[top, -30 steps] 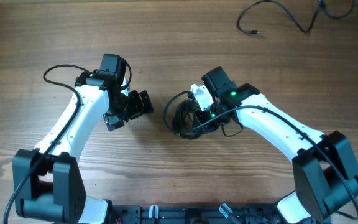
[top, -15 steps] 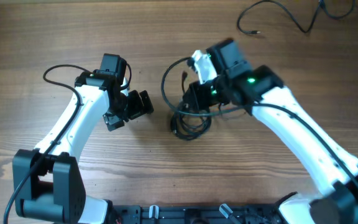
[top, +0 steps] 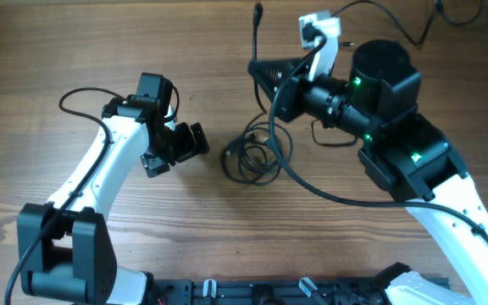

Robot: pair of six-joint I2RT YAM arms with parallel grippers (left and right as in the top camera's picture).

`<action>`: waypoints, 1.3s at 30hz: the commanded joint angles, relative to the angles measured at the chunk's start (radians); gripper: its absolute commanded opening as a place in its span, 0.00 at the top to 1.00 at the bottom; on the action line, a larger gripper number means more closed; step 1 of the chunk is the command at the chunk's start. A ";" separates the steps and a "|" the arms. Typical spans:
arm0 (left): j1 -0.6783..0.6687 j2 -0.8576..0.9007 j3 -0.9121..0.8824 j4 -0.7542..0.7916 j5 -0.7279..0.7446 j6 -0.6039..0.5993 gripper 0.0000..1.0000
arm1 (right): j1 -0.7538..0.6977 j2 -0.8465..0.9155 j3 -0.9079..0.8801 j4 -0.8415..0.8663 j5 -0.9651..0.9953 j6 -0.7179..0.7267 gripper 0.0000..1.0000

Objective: Untangle cables

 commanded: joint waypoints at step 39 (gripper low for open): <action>0.003 -0.016 0.001 0.019 0.036 -0.010 0.00 | -0.001 0.131 0.019 -0.628 0.856 0.073 0.88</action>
